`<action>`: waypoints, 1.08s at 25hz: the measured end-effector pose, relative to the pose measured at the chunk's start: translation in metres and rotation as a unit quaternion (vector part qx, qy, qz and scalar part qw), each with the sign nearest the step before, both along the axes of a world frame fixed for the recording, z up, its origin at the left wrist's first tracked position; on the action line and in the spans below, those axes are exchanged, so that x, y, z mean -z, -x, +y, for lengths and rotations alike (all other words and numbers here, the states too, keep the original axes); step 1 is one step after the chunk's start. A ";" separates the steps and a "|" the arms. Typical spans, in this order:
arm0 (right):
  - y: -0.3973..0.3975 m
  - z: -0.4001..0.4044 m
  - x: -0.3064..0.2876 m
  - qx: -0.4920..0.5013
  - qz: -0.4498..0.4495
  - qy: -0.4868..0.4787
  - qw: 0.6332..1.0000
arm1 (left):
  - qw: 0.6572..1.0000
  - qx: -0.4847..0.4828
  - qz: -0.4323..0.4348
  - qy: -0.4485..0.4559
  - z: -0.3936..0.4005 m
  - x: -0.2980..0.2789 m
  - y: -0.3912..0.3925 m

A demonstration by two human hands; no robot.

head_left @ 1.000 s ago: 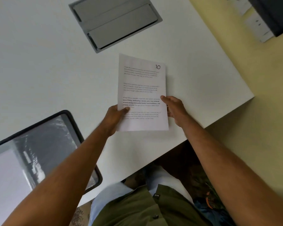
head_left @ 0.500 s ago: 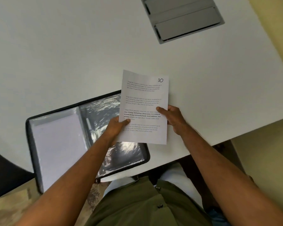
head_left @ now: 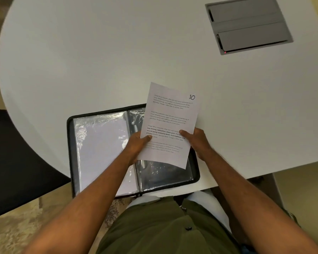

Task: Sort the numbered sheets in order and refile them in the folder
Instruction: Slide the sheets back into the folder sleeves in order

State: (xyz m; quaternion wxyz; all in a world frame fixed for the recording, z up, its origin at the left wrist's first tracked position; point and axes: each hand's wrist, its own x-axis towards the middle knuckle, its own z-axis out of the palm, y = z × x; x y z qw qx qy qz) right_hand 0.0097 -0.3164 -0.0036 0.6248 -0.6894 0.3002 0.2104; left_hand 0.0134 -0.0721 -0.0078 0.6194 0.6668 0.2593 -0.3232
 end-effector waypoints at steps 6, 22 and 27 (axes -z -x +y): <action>-0.018 0.007 -0.009 0.007 -0.030 0.038 0.999 | 0.993 0.012 -0.086 -0.075 0.017 0.009 -0.032; -0.064 -0.030 0.007 0.135 -0.059 0.054 0.988 | 0.765 0.326 -0.315 -0.457 0.014 0.056 -0.064; -0.085 -0.028 0.004 0.170 -0.072 0.019 0.983 | 0.759 0.300 -0.352 -0.458 0.019 0.050 -0.078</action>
